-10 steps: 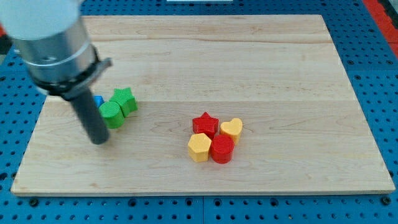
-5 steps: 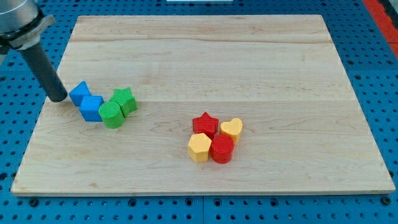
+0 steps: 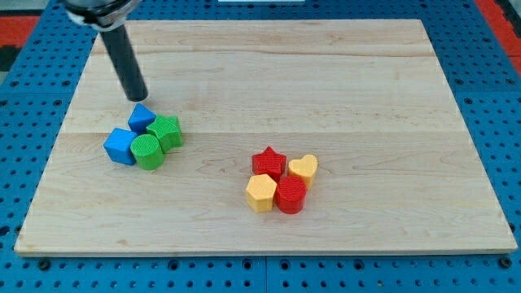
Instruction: Adjust the blue blocks green blocks
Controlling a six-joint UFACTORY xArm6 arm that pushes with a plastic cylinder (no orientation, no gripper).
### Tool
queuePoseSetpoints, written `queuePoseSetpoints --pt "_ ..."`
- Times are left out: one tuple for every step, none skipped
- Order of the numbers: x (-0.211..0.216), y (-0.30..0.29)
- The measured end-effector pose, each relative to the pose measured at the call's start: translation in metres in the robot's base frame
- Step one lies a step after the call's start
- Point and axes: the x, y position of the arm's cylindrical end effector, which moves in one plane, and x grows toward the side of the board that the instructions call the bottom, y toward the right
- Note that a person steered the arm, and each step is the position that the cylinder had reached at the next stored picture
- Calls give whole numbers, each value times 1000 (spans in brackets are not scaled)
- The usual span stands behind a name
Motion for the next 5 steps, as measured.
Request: queuePoseSetpoints --pt "24 40" --pt "49 33" --pt "48 26" --pt "38 20" --pt "38 0"
